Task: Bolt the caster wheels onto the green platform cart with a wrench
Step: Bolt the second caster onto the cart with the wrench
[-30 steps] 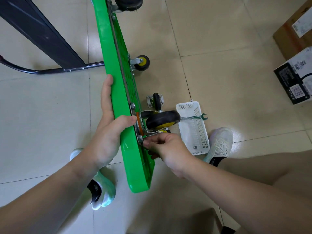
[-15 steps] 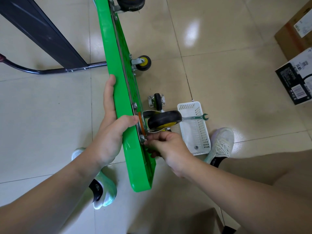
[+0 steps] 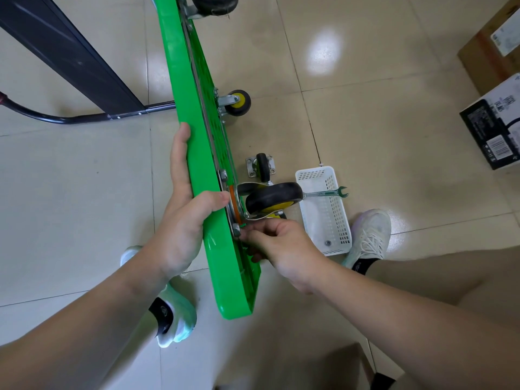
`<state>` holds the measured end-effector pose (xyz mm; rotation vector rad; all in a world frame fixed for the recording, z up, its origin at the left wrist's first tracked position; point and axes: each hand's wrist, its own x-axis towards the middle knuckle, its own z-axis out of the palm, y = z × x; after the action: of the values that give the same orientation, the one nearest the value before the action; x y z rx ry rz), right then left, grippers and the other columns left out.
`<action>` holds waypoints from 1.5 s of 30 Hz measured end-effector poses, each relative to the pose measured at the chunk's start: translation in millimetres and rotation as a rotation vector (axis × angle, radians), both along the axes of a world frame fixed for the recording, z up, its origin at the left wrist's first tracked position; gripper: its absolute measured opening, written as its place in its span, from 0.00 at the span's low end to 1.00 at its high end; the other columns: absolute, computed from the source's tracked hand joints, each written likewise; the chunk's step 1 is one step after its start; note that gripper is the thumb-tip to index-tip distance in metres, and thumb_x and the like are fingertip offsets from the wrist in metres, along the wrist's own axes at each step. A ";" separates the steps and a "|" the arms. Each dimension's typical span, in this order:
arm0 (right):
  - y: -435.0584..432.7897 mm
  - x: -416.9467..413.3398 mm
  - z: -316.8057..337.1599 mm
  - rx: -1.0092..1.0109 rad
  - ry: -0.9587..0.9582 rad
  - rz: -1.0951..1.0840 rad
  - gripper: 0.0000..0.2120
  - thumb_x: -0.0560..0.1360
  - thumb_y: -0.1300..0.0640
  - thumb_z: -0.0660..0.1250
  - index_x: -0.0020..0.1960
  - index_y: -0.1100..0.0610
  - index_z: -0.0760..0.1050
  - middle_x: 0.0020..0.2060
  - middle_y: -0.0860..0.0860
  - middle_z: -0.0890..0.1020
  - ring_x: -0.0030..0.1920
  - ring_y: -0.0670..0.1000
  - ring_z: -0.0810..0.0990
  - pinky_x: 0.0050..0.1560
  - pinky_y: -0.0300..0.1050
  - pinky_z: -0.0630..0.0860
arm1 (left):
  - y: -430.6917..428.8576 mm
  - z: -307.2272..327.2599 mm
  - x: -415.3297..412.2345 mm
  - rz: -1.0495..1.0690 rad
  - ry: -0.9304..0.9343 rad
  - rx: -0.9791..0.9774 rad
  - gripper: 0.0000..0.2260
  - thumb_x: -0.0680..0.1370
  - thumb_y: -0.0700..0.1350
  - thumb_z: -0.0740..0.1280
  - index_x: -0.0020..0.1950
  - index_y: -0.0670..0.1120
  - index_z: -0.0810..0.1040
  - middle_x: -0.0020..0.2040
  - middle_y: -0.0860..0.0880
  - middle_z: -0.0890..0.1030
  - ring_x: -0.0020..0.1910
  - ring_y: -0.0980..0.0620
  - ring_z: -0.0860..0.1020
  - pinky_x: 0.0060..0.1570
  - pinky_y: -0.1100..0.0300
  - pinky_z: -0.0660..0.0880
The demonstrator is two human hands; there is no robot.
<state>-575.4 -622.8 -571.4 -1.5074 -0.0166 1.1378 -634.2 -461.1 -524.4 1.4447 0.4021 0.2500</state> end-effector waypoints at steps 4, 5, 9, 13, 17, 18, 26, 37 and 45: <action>-0.9 -0.2 -0.2 -0.016 -0.019 0.018 0.05 0.75 0.52 0.73 0.46 0.54 0.85 0.39 0.48 0.86 0.38 0.44 0.81 0.42 0.43 0.75 | -0.4 -1.0 0.2 -0.006 -0.011 -0.011 0.42 0.69 0.43 0.68 0.77 0.71 0.58 0.80 0.53 0.67 0.75 0.41 0.70 0.73 0.29 0.65; -0.6 -0.4 -0.5 -0.012 -0.026 0.012 0.03 0.75 0.53 0.73 0.46 0.52 0.85 0.40 0.49 0.86 0.40 0.45 0.82 0.43 0.43 0.76 | -0.7 -0.8 0.3 -0.003 -0.012 -0.016 0.42 0.69 0.43 0.68 0.77 0.72 0.58 0.80 0.53 0.67 0.75 0.40 0.70 0.73 0.30 0.65; 0.2 -2.7 -1.6 0.001 -0.040 0.000 0.04 0.76 0.57 0.72 0.45 0.49 0.84 0.43 0.48 0.87 0.43 0.44 0.83 0.46 0.41 0.76 | -2.0 -0.2 0.2 0.006 -0.006 -0.029 0.42 0.68 0.44 0.68 0.77 0.72 0.59 0.74 0.58 0.73 0.68 0.44 0.76 0.67 0.37 0.73; -0.5 -2.7 0.6 0.000 -0.023 0.002 0.02 0.75 0.54 0.73 0.44 0.50 0.85 0.40 0.47 0.86 0.40 0.43 0.82 0.45 0.44 0.75 | -0.6 0.6 -0.6 -0.001 -0.012 -0.030 0.43 0.69 0.43 0.68 0.78 0.71 0.58 0.72 0.57 0.74 0.69 0.38 0.74 0.67 0.33 0.71; -0.9 -3.2 0.4 -0.005 -0.032 0.012 0.03 0.76 0.53 0.72 0.45 0.51 0.84 0.39 0.48 0.86 0.39 0.44 0.81 0.45 0.45 0.75 | -1.1 0.5 -0.5 -0.007 -0.010 -0.017 0.43 0.69 0.44 0.68 0.78 0.70 0.57 0.74 0.58 0.73 0.70 0.43 0.74 0.68 0.38 0.73; -1.6 -3.9 0.5 -0.009 -0.040 0.012 0.03 0.76 0.54 0.72 0.45 0.52 0.84 0.39 0.49 0.85 0.39 0.45 0.81 0.44 0.45 0.75 | -1.3 0.0 -0.4 -0.008 -0.004 -0.009 0.43 0.69 0.44 0.68 0.78 0.70 0.57 0.72 0.60 0.74 0.67 0.47 0.76 0.65 0.42 0.75; -2.1 3.3 -0.2 -0.034 0.015 -0.009 0.04 0.77 0.57 0.71 0.47 0.53 0.85 0.44 0.54 0.87 0.46 0.54 0.84 0.49 0.49 0.80 | -2.8 0.2 1.6 -0.004 -0.019 -0.013 0.41 0.68 0.46 0.69 0.74 0.76 0.59 0.78 0.56 0.69 0.70 0.48 0.75 0.63 0.49 0.75; 1.2 0.7 3.1 -0.038 0.042 -0.036 0.04 0.74 0.62 0.74 0.47 0.55 0.83 0.43 0.54 0.86 0.43 0.50 0.83 0.46 0.43 0.78 | -2.3 2.5 0.7 -0.008 -0.021 -0.003 0.41 0.69 0.45 0.69 0.74 0.77 0.59 0.80 0.54 0.67 0.74 0.44 0.72 0.68 0.42 0.71; -28.7 14.7 82.0 -0.006 -0.005 -0.064 0.07 0.72 0.65 0.75 0.48 0.57 0.84 0.38 0.56 0.85 0.36 0.50 0.81 0.40 0.40 0.78 | -1.5 5.1 -1.7 -0.037 -0.012 0.001 0.43 0.68 0.48 0.70 0.75 0.77 0.56 0.76 0.59 0.71 0.66 0.52 0.77 0.58 0.59 0.77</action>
<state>-560.7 -651.6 -489.3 -1.5058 0.0315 1.0832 -635.8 -462.5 -519.3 1.4494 0.3650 0.2284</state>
